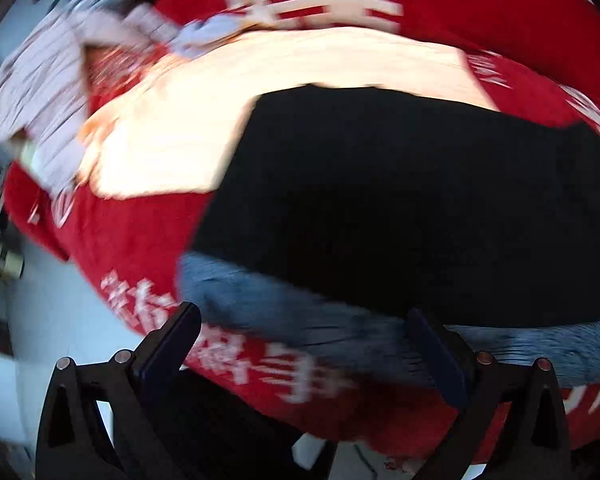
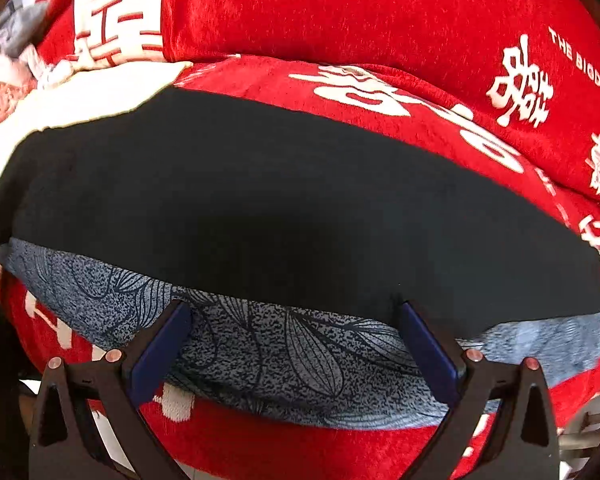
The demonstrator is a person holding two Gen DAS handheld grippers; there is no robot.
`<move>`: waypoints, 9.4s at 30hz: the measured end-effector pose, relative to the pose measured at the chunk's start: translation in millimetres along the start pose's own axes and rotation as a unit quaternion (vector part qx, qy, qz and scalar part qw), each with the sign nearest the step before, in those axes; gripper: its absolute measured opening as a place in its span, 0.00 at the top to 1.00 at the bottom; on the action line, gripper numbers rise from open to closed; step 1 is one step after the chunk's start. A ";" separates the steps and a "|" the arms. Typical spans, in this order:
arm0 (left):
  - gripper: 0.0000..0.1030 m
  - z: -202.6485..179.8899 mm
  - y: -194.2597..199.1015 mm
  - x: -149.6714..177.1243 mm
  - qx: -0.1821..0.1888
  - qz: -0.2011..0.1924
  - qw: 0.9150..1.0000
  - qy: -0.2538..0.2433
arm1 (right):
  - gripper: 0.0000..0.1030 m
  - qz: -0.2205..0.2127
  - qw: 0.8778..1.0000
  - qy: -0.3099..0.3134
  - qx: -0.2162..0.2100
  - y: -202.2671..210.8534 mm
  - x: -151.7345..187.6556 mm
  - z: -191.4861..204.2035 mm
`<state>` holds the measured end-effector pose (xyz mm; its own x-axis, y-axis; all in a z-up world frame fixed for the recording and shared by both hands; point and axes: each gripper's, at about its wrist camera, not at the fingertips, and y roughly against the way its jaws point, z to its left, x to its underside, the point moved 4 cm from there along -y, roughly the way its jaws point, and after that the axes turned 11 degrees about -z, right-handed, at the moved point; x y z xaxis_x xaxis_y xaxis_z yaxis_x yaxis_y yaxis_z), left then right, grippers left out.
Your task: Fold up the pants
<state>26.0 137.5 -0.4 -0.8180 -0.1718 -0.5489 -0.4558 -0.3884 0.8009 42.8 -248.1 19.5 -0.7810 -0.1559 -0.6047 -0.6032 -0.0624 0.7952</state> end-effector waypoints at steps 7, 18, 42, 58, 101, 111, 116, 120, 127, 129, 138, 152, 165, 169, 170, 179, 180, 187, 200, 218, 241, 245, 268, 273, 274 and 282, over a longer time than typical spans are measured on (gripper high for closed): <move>0.00 71.8 -27.3 8.1 -0.005 0.054 0.992 0.110 | 0.00 0.010 0.994 -0.066 0.081 16.3 12.6 -113.9; 0.00 -67.8 39.2 -29.2 0.048 -0.014 0.999 -0.015 | 0.00 0.012 0.964 -0.196 0.179 52.1 50.0 -251.4; 0.00 -381.7 90.1 -41.8 0.164 0.035 0.975 -0.148 | 0.00 -0.092 0.964 -0.233 0.093 55.8 -21.1 -304.6; 0.00 -430.8 135.2 -27.9 0.222 0.018 0.956 -0.193 | 0.00 -0.057 0.953 -0.286 0.086 88.7 62.2 -339.9; 0.00 -450.7 137.6 9.7 0.204 0.077 0.962 -0.166 | 0.76 -0.098 0.926 -0.359 -0.055 19.4 51.0 -318.2; 0.00 -447.8 142.4 7.3 0.219 0.077 0.959 -0.163 | 0.83 -0.151 0.962 -0.227 0.025 79.4 -5.1 -267.7; 0.00 -428.1 144.2 -0.2 0.219 0.073 0.961 -0.152 | 0.83 -0.171 0.971 -0.161 0.043 106.2 -25.7 -233.2; 0.00 -404.2 143.7 -8.5 0.225 0.059 0.963 -0.139 | 0.83 -0.181 0.975 -0.115 0.064 116.2 -36.1 -205.5; 0.00 -345.5 125.7 -26.7 0.217 0.038 0.969 -0.115 | 0.83 -0.191 0.976 -0.049 0.090 119.4 -52.9 -152.7; 0.00 -329.0 115.9 -31.8 0.213 0.036 0.970 -0.108 | 0.83 -0.192 0.977 -0.028 0.091 118.8 -57.3 -134.6; 0.00 -234.6 76.6 -44.2 0.197 0.039 0.979 -0.043 | 0.83 -0.176 0.979 0.057 0.085 97.8 -66.1 -47.1; 0.00 -132.6 31.2 -38.4 0.148 0.060 0.986 0.051 | 0.83 -0.087 0.962 0.235 0.110 -4.5 -22.8 99.5; 0.00 -132.4 30.8 -45.1 0.162 0.057 0.983 0.065 | 0.19 -0.123 0.934 0.307 0.135 34.8 -15.9 115.3; 0.00 -130.7 37.2 -46.8 0.163 0.057 0.983 0.063 | 0.19 -0.115 0.973 0.196 0.041 67.2 -19.6 93.9; 0.00 -134.2 43.7 -48.2 0.169 0.052 0.983 0.059 | 0.19 -0.113 0.983 0.145 0.020 74.5 -22.4 77.2; 0.00 -221.5 107.5 -48.9 0.263 0.027 0.964 -0.034 | 0.19 -0.040 0.977 -0.181 -0.105 49.7 7.9 -62.9; 0.00 -232.4 108.8 -44.4 0.258 0.026 0.964 -0.052 | 0.19 -0.038 0.972 -0.199 -0.120 46.1 13.9 -67.4; 0.00 -253.5 83.7 -17.5 0.226 0.065 0.967 -0.093 | 0.19 -0.061 0.968 -0.198 -0.141 69.9 19.5 -79.5; 0.00 -254.5 82.5 -13.4 0.222 0.058 0.970 -0.083 | 0.18 -0.006 0.969 -0.186 -0.160 -1.4 -61.9 -117.3; 0.00 -253.8 82.2 -15.4 0.225 0.059 0.968 -0.089 | 0.02 0.041 0.983 -0.148 -0.105 39.8 55.2 -87.4; 0.00 -210.4 91.6 -13.7 0.215 0.028 0.975 -0.050 | 0.06 -0.031 0.985 -0.137 -0.103 58.7 15.9 -67.7; 0.00 -189.3 81.9 -10.3 0.198 0.033 0.979 -0.035 | 0.06 0.029 0.993 -0.082 -0.084 55.9 16.3 -55.3; 0.00 -50.7 12.6 21.2 0.183 0.072 0.973 0.122 | 0.01 -0.088 0.984 0.098 -0.116 36.6 -109.5 72.4; 0.00 -35.6 16.2 20.3 0.201 0.061 0.971 0.117 | 0.01 -0.026 0.955 0.198 -0.218 -13.5 -138.3 168.4; 0.00 -29.4 21.5 19.8 0.195 0.048 0.973 0.116 | 0.01 -0.016 0.951 0.205 -0.231 -19.7 -141.1 180.7; 0.00 28.1 12.5 14.6 0.195 0.038 0.970 0.142 | 0.01 0.088 0.889 0.270 -0.359 -87.6 -152.5 296.7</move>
<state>-1.5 155.6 8.3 -0.7497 -0.4505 -0.4848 -0.5416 -0.0033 0.8406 166.8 73.6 28.7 -0.5455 -0.6635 -0.5120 -0.0690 -0.5732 0.8165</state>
